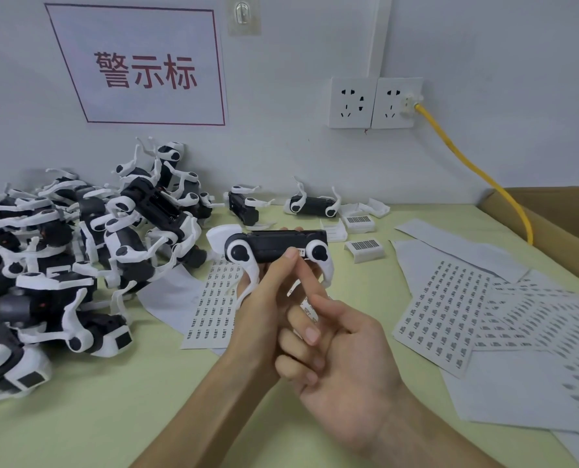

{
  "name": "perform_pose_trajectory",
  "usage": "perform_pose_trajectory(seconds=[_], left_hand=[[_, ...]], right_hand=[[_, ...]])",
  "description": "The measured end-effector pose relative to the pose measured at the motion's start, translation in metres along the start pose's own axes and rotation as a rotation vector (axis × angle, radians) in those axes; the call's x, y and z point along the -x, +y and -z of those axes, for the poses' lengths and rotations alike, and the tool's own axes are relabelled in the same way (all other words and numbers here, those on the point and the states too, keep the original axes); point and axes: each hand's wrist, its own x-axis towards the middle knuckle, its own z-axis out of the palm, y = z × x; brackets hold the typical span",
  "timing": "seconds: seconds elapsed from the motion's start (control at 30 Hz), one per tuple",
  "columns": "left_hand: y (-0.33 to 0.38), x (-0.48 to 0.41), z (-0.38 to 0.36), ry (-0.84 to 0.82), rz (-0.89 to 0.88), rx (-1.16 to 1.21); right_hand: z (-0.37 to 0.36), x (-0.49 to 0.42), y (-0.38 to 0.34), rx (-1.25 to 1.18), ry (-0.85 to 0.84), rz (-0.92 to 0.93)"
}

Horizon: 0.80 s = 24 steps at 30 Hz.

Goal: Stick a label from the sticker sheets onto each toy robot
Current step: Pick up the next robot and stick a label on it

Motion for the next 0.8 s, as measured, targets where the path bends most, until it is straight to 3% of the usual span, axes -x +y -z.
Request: perform_pose_trajectory(seconds=[0.8], left_hand=[[0.0014, 0.0011, 0.0005, -0.036, -0.103, 0.038]], right_hand=[[-0.0007, 0.0001, -0.0031, 0.010, 0.035, 0.010]])
